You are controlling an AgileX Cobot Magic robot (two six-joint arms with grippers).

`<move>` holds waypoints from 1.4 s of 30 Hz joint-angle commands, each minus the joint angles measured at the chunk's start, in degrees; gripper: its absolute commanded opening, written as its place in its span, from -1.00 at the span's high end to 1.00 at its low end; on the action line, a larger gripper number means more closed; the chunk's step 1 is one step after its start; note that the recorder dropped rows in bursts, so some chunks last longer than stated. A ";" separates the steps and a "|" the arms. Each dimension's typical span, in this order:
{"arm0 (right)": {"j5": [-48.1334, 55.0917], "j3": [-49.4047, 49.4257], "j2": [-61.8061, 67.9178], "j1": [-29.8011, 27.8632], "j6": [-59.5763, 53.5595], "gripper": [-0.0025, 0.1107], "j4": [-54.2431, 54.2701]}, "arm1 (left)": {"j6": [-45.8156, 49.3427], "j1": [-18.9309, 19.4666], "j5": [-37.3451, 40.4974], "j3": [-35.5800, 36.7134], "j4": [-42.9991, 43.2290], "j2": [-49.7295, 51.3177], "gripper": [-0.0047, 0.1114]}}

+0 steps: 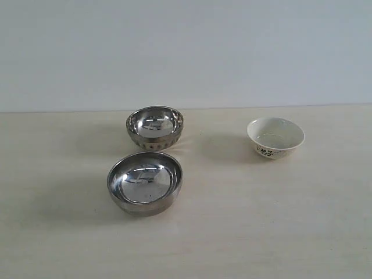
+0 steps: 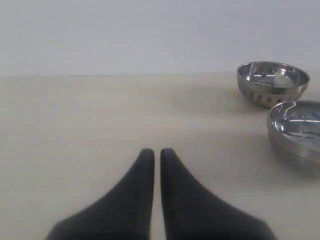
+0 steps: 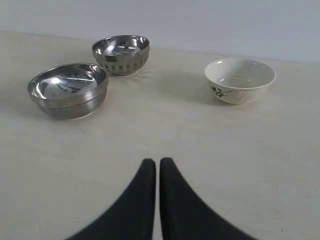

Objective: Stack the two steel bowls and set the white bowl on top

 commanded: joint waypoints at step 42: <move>-0.28 -0.02 -0.33 -0.33 -0.20 0.96 -0.31 | -17.87 0.23 -7.13 0.22 -39.12 -0.15 0.85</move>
